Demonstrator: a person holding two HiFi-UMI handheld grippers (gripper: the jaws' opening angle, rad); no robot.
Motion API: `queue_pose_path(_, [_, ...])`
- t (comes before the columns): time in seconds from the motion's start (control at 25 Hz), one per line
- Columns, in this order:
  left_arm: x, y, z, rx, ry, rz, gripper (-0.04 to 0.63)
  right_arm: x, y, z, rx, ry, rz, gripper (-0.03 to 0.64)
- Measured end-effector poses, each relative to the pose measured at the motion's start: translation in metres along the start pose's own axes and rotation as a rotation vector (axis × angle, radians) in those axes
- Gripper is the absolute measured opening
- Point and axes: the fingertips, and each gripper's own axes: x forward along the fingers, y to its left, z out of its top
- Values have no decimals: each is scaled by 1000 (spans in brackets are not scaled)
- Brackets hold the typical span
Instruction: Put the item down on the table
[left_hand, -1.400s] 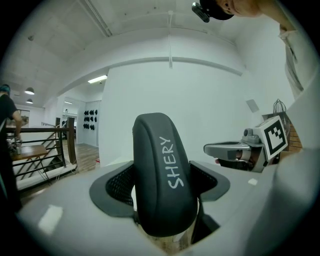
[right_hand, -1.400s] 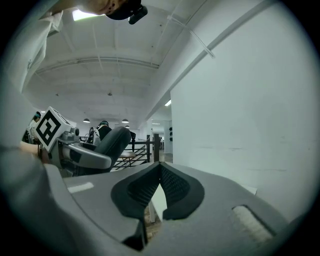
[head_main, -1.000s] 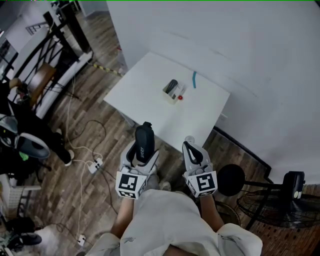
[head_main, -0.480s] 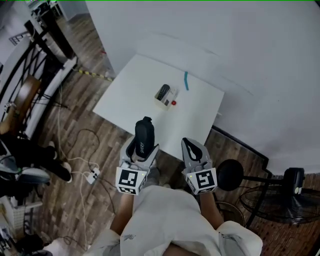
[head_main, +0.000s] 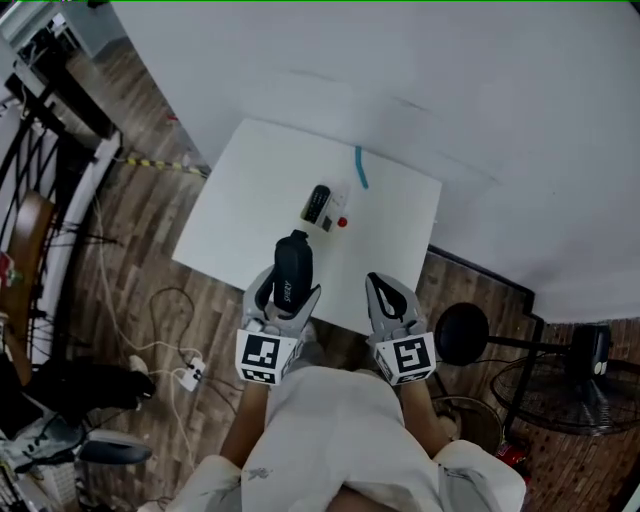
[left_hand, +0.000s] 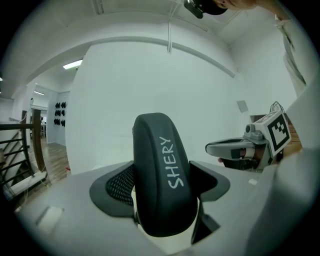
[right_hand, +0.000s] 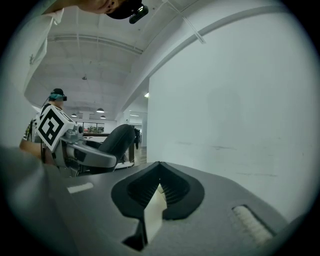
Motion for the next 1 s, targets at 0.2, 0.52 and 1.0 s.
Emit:
queue_pose_path(0.2, [30, 25, -8, 3, 32, -52, 357, 29, -11, -3, 12, 35, -61, 3])
queue_pose_path(0.52, [70, 60, -47, -14, 128, -90, 357, 74, -16, -39, 44, 120, -85, 3])
queue_pose_path(1.0, [94, 85, -100, -60, 237, -82, 357, 109, -11, -79, 87, 188, -44, 3])
